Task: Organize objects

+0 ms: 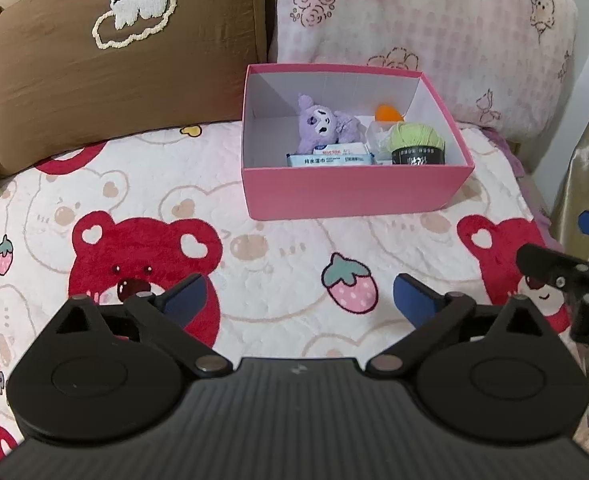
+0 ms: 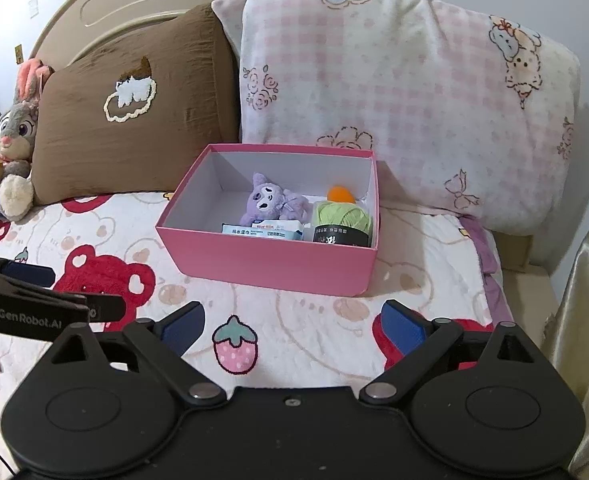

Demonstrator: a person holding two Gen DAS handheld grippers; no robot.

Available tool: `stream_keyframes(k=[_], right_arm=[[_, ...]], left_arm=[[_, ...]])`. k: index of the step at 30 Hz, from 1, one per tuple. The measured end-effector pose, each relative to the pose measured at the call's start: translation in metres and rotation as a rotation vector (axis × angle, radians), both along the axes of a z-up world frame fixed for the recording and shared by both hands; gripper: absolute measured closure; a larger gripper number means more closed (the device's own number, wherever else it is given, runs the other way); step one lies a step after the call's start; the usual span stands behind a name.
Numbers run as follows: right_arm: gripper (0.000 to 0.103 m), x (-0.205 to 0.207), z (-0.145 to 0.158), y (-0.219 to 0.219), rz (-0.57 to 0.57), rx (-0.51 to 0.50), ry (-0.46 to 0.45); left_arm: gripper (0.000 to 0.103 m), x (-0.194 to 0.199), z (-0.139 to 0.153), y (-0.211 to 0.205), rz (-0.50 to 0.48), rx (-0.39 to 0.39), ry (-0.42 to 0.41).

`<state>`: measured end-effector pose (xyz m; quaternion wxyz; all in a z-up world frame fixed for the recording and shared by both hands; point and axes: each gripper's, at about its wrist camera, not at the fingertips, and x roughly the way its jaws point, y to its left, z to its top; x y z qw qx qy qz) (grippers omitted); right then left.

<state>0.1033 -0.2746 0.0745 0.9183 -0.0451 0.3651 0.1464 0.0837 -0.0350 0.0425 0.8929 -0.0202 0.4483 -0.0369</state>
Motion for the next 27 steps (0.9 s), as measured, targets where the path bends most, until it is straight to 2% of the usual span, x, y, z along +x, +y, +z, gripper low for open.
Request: stream_keyframes(k=[7,15,27], right_arm=[[0.006,-0.004,0.001,-0.002,0.0,-0.022,-0.007],[0.006,-0.004,-0.003,-0.007,-0.021,-0.004,0.015],[0.006,-0.005,-0.005,-0.012,-0.038,-0.011,0.04]], left_arm=[[0.002,0.001,-0.006,-0.002,0.01,-0.012,0.071],[0.002,-0.001,-0.004,-0.001,0.038,0.013,0.086],[0.002,-0.007,-0.001,-0.007,0.017,0.037,0.085]])
